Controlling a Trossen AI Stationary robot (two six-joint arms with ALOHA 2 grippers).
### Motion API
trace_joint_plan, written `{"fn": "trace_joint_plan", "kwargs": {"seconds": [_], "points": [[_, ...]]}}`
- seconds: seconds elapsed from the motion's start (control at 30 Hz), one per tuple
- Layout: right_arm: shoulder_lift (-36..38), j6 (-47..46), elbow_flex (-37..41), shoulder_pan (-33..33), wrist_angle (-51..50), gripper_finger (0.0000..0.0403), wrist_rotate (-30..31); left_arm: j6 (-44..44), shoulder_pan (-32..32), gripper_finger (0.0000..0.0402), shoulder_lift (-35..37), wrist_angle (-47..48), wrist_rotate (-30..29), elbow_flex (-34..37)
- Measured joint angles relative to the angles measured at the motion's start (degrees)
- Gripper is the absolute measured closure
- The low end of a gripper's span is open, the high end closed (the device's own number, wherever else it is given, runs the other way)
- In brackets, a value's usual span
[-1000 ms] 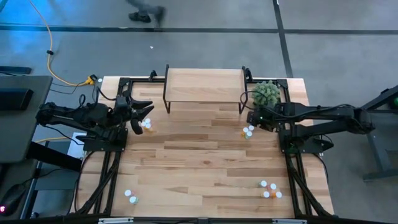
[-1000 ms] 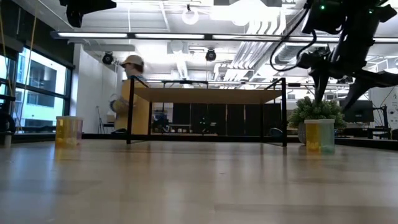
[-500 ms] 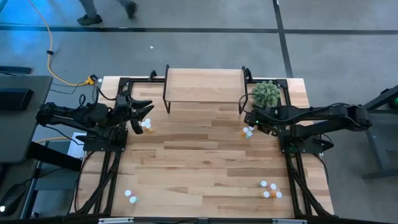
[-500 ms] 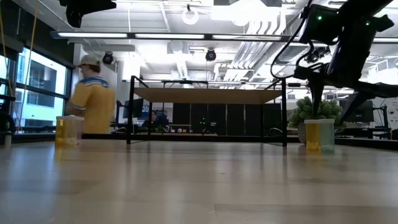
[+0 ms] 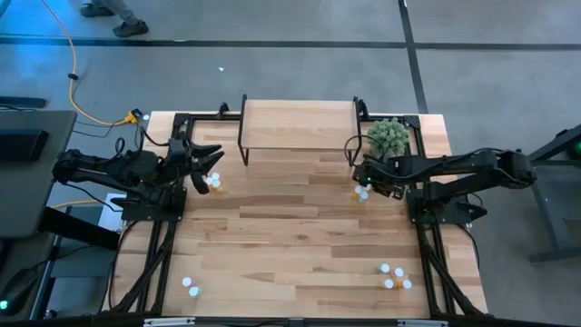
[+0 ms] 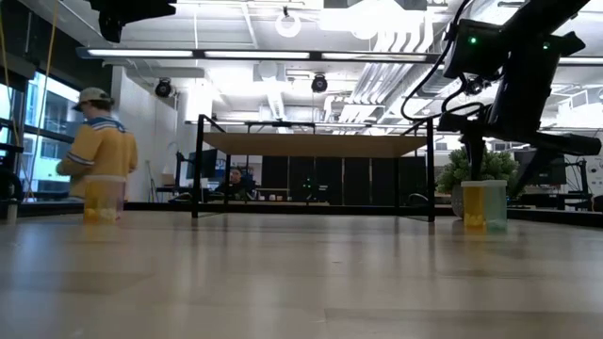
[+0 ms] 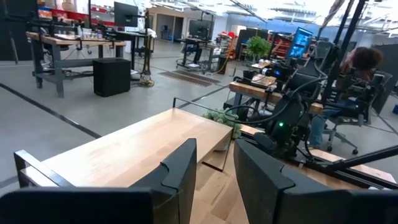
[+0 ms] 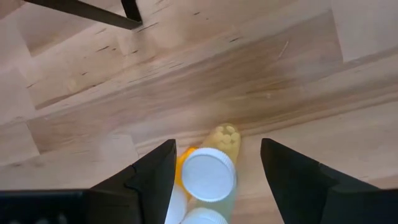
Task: Pick and place medicine bottles onto shelf by color
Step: Put the top right yellow pill bottle on the shelf
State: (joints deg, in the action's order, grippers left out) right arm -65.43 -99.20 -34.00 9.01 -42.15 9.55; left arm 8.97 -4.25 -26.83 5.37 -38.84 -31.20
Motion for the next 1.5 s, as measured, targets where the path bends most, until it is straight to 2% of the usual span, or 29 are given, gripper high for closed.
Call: {"fn": "trace_joint_plan", "kwargs": {"seconds": [0.37, 1.07, 1.5], "points": [[0.0, 0.06, 0.0, -0.01, 0.0, 0.025, -0.96, 1.28, -0.02, 0.0302, -0.01, 0.0, 0.01, 0.0], [0.02, 0.2, 0.0, -0.02, -0.07, 0.0255, -1.86, 1.35, -0.02, 0.0302, -0.01, 0.0, 0.01, 0.0], [0.39, 0.66, 0.0, -0.02, -0.28, 0.0288, -3.05, 1.34, -0.01, 0.0302, -0.01, 0.0, 0.02, 0.0]]}}
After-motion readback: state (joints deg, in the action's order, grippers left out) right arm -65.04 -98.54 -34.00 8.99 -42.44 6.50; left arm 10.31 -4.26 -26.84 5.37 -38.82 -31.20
